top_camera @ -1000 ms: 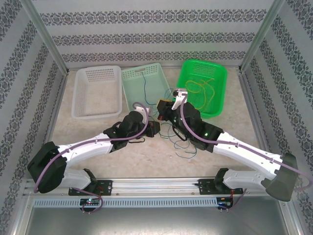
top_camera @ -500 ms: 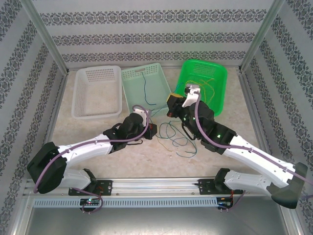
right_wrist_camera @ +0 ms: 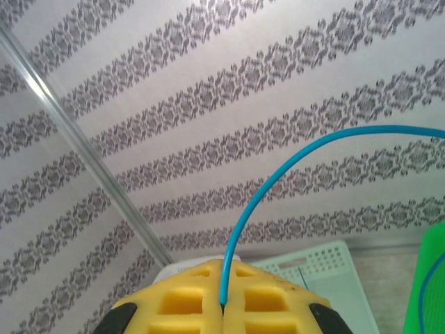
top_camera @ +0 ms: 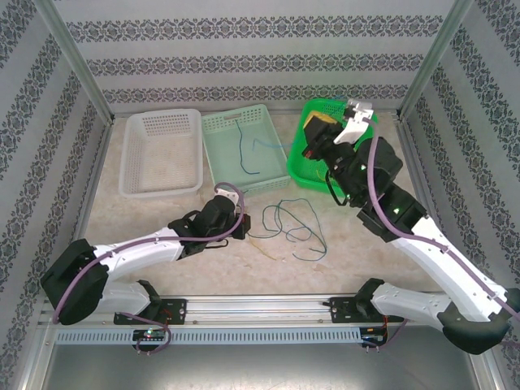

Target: Untangle the cables

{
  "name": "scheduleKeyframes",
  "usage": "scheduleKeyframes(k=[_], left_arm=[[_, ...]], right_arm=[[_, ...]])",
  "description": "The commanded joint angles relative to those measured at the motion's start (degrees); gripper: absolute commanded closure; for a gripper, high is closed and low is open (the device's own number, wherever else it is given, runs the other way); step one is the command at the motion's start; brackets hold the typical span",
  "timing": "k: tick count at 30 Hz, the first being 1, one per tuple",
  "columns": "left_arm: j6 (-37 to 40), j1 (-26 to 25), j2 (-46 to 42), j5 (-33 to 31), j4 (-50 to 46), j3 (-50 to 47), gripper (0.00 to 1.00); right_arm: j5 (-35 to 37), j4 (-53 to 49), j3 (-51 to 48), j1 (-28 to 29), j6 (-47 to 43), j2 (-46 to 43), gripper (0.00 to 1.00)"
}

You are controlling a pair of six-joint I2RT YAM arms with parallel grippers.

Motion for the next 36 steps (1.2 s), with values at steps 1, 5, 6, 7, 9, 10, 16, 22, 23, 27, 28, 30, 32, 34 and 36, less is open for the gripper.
scheduleKeyframes(k=[1,5,6,7,9,10,16,22,23,27,28,30,32,34,36], left_arm=[[1.04,0.46,-1.29,-1.64,-1.27,-0.70,1.00],[1.46,0.47,-1.41,-1.23,-1.17,-0.44,1.00],[1.63,0.47,-1.55,-1.05,-1.34,-0.32,1.00],[1.66,0.47,-1.71,-0.95,-1.49,-0.38,1.00],[1.83,0.47,-2.35,-0.94,-1.85,-0.75,1.00],[1.80,0.47,-2.73,-1.07,-1.81,-1.07,1.00],[1.81,0.47,-5.71,-2.67,-1.62,-3.24,1.00],[2.72,0.55,-6.30,-2.87,-2.86,-2.63,1.00],[2.75,0.51,-6.43,-3.01,-3.07,-2.51,1.00],[2.52,0.55,-7.56,-3.82,-3.47,-3.20,1.00],[2.54,0.58,-7.94,-4.00,-3.58,-3.39,1.00],[2.65,0.59,-8.27,-4.26,-3.78,-3.70,1.00],[2.87,0.67,-8.31,-4.41,-3.87,-3.69,1.00],[2.98,0.65,-8.08,-4.37,-4.06,-3.34,1.00],[3.11,0.73,-7.71,-4.37,-4.32,-2.99,1.00]], right_arm=[[-6.66,-1.97,3.72,-1.83,-0.01,4.32,1.00],[-11.78,-1.91,7.48,-3.46,1.03,12.01,1.00],[-13.89,-1.49,8.56,-4.26,1.80,14.23,1.00],[-15.71,-1.04,9.46,-4.96,2.45,16.14,1.00],[-18.44,-0.27,11.61,-6.27,3.77,20.61,1.00],[-19.70,0.23,12.41,-6.87,4.28,22.42,1.00],[-25.11,2.25,17.71,-8.53,7.07,34.42,1.00],[-27.34,4.27,22.12,-9.66,10.15,45.51,1.00],[-27.05,4.69,22.38,-9.81,10.59,46.67,1.00],[-27.67,5.50,22.60,-10.46,13.27,50.90,1.00],[-27.85,5.56,22.29,-10.56,13.67,51.64,1.00],[-28.05,5.32,21.44,-10.56,13.73,53.10,1.00],[-28.59,4.21,20.98,-10.78,13.49,54.78,0.98],[-29.29,2.94,20.39,-11.23,13.98,56.38,0.87],[-31.18,2.58,19.69,-11.76,14.90,57.60,0.75]])
